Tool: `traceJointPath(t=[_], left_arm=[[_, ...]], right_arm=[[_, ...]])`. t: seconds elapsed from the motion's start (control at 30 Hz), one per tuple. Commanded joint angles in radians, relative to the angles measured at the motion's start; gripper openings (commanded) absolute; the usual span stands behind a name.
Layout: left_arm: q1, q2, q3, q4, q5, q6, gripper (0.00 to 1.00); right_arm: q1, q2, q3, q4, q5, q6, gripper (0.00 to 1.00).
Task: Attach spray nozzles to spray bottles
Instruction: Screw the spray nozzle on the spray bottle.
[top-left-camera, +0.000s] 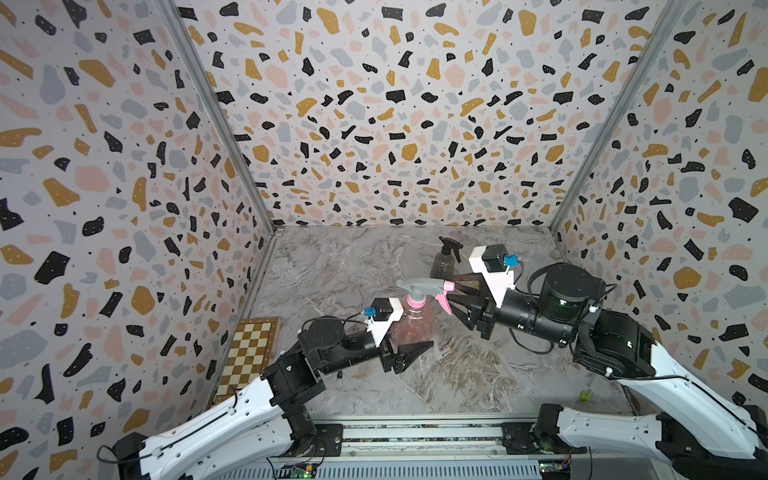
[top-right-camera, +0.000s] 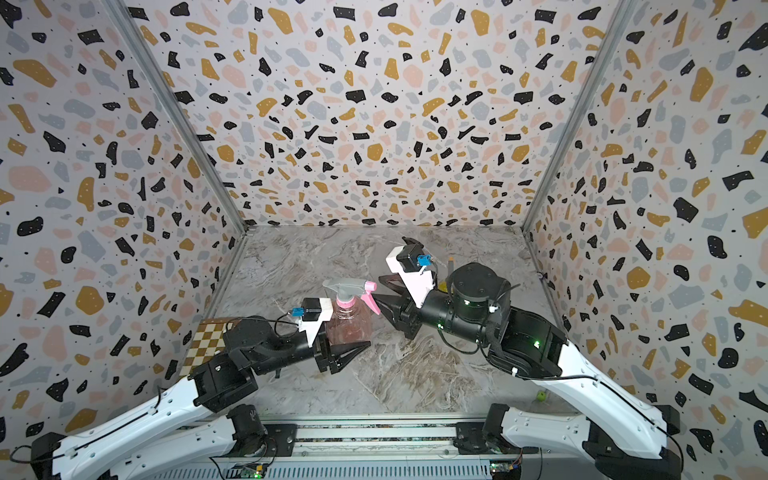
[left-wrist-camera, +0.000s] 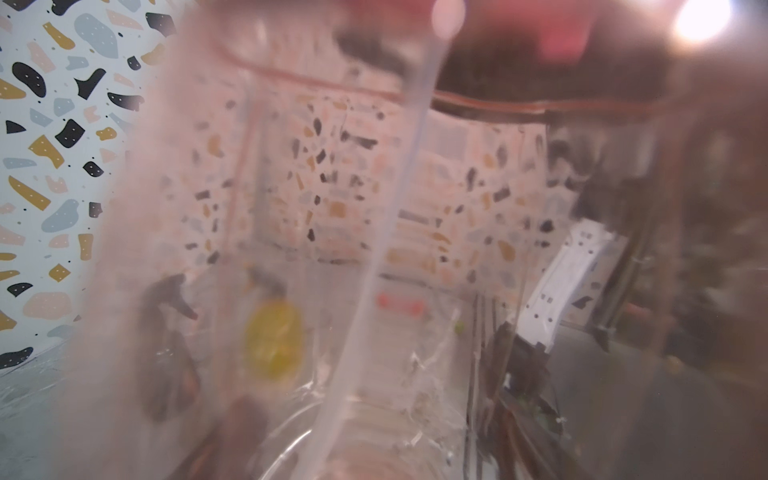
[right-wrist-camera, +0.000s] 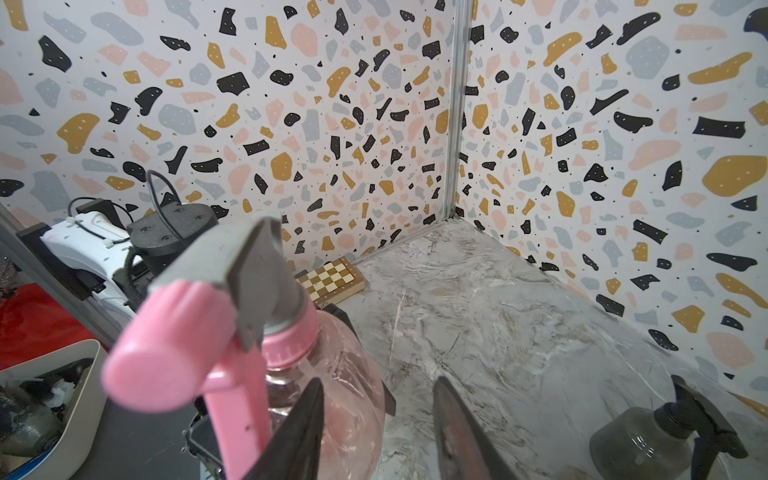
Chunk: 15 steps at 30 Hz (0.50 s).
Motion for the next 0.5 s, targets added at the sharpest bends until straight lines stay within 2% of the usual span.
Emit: traceJointPath(t=[0.0, 0.2, 0.3, 0.4, 0.47], left_arm=[[0.007, 0.03, 0.023, 0.005, -0.082, -0.02, 0.0], [0.007, 0.048, 0.038, 0.003, -0.093, -0.015, 0.0], [0.007, 0.041, 0.036, -0.009, -0.105, -0.012, 0.0], [0.007, 0.025, 0.035, -0.042, -0.129, -0.005, 0.0], [0.007, 0.01, 0.028, -0.055, -0.129, -0.006, 0.0]], right_arm=[[0.08, 0.007, 0.002, 0.032, -0.003, 0.01, 0.45], [0.114, 0.015, -0.011, 0.043, 0.007, 0.018, 0.44], [0.113, -0.004, -0.004, -0.007, 0.104, 0.014, 0.46], [0.097, -0.038, 0.008, -0.071, 0.246, 0.004, 0.58], [0.072, -0.075, -0.002, -0.066, 0.25, -0.004, 0.68]])
